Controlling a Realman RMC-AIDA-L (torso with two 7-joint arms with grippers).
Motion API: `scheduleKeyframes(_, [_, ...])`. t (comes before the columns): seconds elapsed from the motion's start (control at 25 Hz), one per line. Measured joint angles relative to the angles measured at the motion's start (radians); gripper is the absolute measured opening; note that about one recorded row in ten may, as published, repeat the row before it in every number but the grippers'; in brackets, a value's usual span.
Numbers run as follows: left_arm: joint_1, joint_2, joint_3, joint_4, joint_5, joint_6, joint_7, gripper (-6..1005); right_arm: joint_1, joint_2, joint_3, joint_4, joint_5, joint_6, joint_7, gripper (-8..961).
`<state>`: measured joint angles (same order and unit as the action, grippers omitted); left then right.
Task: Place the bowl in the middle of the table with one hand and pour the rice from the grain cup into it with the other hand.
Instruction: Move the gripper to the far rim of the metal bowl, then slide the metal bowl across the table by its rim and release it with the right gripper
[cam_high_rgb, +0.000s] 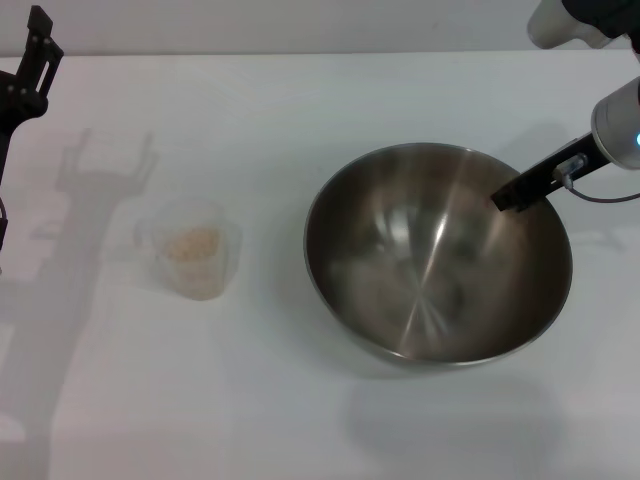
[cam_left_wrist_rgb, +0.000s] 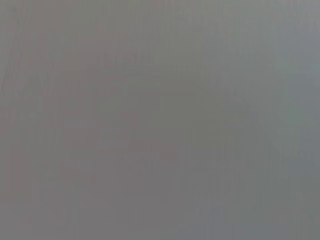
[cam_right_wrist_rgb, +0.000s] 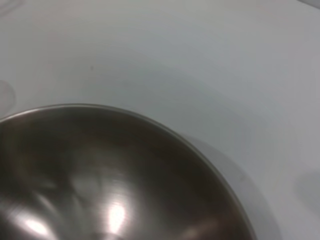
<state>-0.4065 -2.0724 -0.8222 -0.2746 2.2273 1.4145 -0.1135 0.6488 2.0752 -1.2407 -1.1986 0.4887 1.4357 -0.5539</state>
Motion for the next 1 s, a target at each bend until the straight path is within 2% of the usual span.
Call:
scheduleKeyframes(0.4, [0.0, 0.0, 0.0, 0.0, 0.0, 0.014, 0.0, 831, -0.003, 0.0, 0.013, -0.027, 0.002, -0.032, -0.008, 36])
scheduleKeyframes(1.0, [-0.005, 0.0, -0.001, 0.008, 0.007, 0.008, 0.0, 831, -0.036, 0.0, 0.035, -0.126, 0.091, -0.061, -0.048, 11])
